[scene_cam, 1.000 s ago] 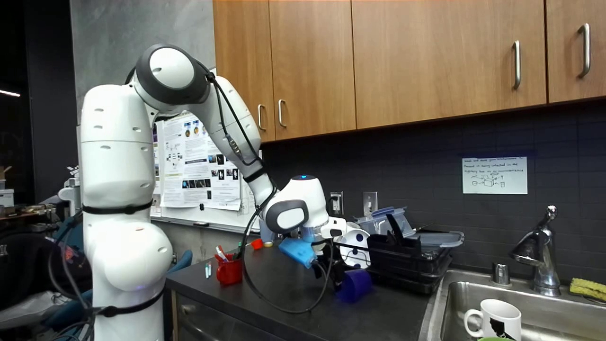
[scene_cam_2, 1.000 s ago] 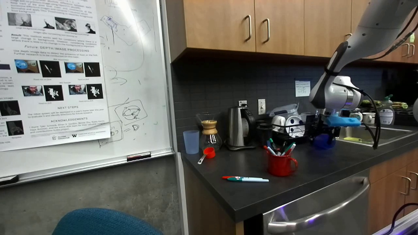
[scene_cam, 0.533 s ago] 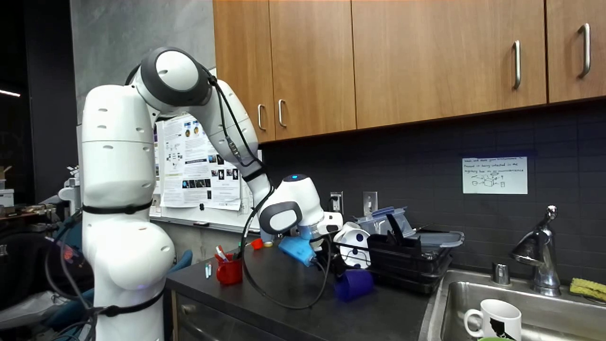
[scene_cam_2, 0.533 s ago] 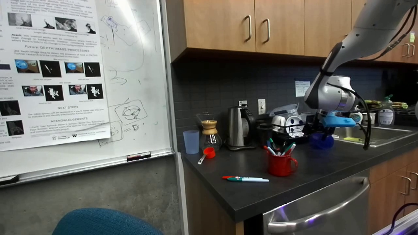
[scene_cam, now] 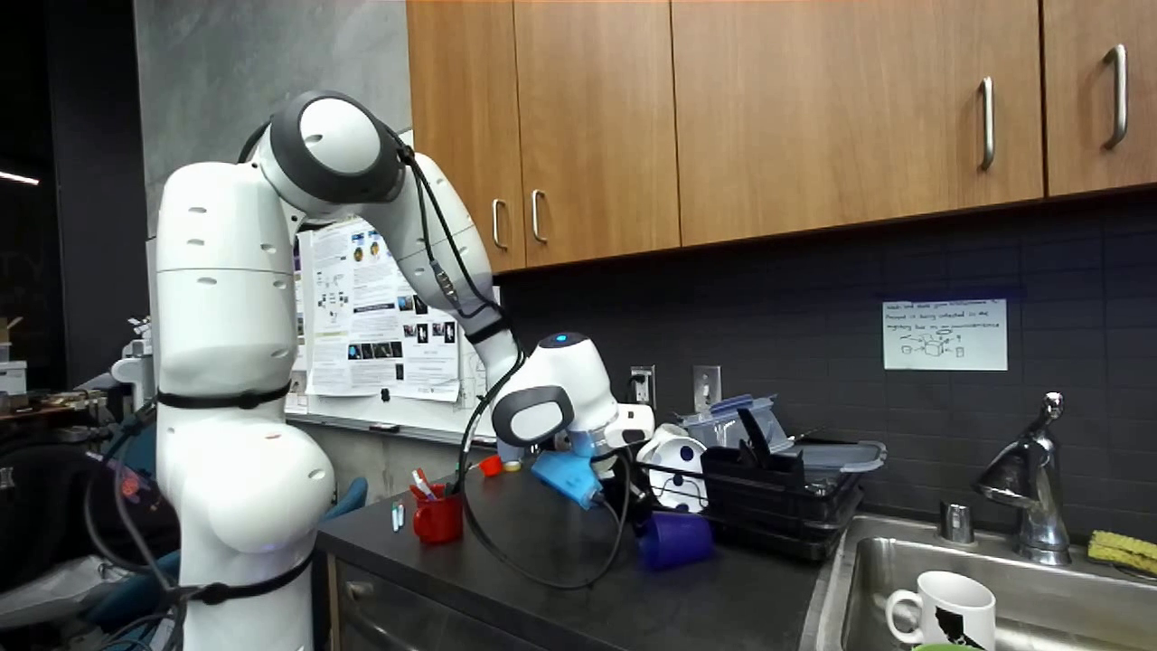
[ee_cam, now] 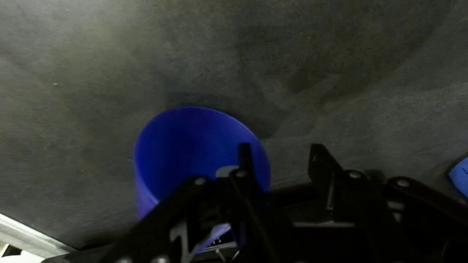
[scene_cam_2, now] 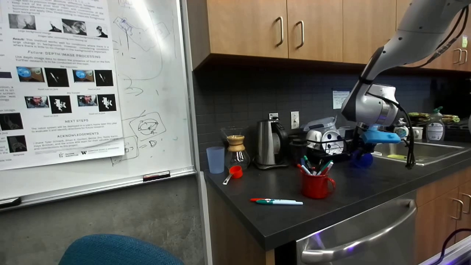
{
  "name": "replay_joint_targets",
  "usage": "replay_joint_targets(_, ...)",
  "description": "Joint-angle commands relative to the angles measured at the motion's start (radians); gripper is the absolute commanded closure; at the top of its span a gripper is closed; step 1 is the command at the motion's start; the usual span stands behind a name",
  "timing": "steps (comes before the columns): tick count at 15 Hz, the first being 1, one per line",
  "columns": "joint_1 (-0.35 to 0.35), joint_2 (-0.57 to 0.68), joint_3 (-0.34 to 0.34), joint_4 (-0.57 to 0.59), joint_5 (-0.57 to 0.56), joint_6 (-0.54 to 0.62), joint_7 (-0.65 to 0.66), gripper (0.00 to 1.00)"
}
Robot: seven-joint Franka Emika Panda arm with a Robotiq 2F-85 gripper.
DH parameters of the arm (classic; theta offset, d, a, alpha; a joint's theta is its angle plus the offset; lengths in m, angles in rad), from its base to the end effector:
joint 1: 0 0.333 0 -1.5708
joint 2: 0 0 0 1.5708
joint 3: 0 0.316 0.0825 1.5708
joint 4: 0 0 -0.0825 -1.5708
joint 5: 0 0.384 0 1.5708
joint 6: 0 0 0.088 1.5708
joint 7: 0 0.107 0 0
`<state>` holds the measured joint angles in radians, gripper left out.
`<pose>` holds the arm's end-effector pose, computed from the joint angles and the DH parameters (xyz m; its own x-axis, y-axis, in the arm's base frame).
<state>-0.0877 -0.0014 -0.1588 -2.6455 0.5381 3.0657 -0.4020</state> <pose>0.4284 -0.1499 0.2840 0.8419 -0.3504 0.4104 -0.3443 -0.9344 -0.0915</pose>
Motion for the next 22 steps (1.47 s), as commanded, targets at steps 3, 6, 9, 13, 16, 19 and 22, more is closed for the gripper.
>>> replay_joint_targets(3, 0.004, 0.000, 0.003, 0.008, 0.086, 0.019, -0.066, 0.99)
replay_joint_targets(6, 0.002, -0.002, 0.001, 0.009, 0.111, 0.026, -0.077, 1.00)
replay_joint_targets(9, -0.001, 0.006, -0.001, 0.012, 0.131, 0.033, -0.074, 0.85)
replay_joint_targets(13, -0.001, 0.018, -0.002, 0.014, 0.132, 0.066, -0.061, 0.56)
replay_joint_targets(16, 0.003, 0.017, 0.002, 0.016, 0.129, 0.089, -0.065, 0.37)
replay_joint_targets(19, 0.010, 0.025, 0.013, 0.024, 0.132, 0.117, -0.065, 0.16)
replay_joint_targets(22, 0.019, 0.048, 0.032, 0.033, 0.132, 0.178, -0.059, 0.01)
